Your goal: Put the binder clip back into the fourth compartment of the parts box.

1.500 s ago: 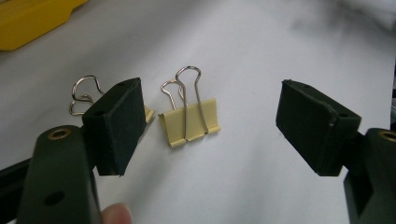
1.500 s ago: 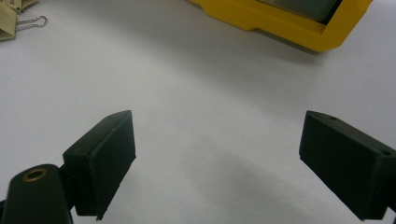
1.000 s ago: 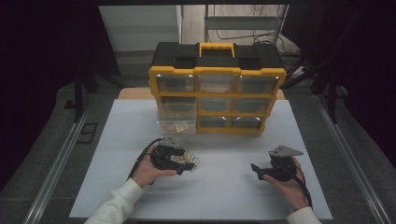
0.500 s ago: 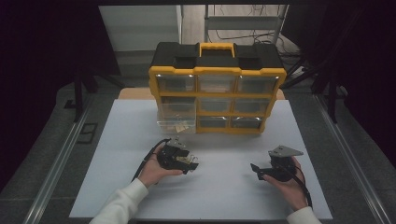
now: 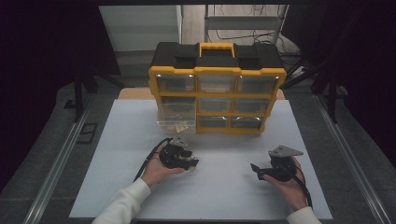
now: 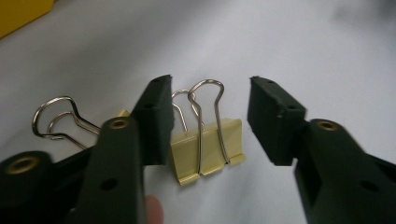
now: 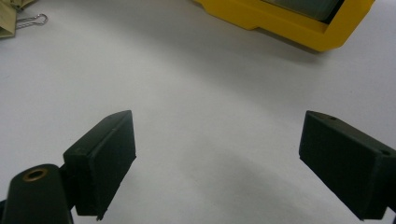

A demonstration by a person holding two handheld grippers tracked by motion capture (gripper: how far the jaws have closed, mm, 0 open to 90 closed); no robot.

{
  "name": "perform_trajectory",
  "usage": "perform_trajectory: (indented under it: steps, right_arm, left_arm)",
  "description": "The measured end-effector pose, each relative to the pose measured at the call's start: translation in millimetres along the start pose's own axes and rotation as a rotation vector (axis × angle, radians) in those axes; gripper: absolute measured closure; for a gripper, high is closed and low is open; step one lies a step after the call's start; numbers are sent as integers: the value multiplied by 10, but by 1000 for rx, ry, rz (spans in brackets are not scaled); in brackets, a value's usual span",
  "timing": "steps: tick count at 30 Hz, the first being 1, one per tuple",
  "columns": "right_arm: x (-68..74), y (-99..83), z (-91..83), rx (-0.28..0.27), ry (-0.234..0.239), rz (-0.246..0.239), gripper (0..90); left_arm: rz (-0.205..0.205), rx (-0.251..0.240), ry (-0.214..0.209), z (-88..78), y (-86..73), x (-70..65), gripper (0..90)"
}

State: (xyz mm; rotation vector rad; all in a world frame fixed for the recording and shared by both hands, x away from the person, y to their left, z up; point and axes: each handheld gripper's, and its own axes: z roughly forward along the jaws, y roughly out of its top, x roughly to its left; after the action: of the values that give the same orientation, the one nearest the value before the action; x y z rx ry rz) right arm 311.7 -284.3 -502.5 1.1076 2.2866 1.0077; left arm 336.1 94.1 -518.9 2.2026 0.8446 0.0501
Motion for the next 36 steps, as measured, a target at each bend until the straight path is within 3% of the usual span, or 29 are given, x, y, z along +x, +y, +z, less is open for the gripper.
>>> perform_trajectory:
  steps: [11,25,36]
  right_arm:
    - [1,0,1,1,0,0,115]
    - [1,0,-2,1,-1,-2,116]
    - [-1,-1,-5,1,-1,-1,116]
  left_arm:
    - [-20,12,-36,3,3,38,735]
    - [-11,-3,-42,-29,5,12,755]
    - [14,7,-74,-72,7,-17,774]
